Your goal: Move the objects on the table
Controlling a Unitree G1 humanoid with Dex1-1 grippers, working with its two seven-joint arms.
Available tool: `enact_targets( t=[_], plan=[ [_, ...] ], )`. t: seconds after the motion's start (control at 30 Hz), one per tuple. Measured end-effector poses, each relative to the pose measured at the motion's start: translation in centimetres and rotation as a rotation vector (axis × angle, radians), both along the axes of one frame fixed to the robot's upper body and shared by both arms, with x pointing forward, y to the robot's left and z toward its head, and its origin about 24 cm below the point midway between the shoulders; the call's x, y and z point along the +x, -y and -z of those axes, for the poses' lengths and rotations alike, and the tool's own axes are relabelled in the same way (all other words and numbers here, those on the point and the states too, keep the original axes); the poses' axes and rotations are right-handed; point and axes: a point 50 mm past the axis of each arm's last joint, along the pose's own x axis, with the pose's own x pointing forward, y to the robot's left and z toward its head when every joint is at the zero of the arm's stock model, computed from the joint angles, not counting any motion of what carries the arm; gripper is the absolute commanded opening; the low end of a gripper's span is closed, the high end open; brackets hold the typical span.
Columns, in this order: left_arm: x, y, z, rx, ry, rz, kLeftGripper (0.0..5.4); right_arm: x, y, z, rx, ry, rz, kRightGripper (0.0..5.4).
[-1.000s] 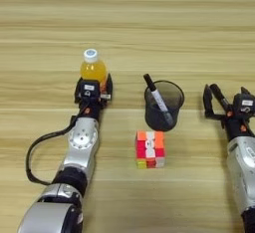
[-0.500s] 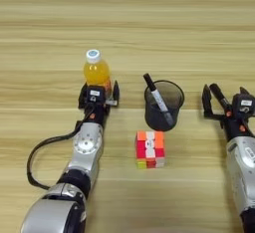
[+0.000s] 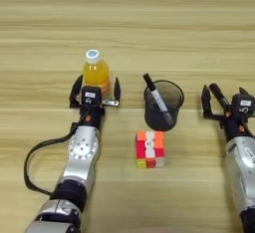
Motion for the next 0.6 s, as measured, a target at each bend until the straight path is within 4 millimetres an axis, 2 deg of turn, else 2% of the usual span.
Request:
enact_targets(
  t=[0.23,0.6],
  plan=[
    [-1.4,-0.4,0.3,0.002,-0.025,-0.013,5.39,0.0,0.0,0.1,0.0,-0.005,0.001,5.4],
    [-2.8,-0.4,-0.5,-0.002,-0.032,0.022,5.39,0.1,0.4,-0.1,-0.003,0.013,0.012,5.4]
  ],
)
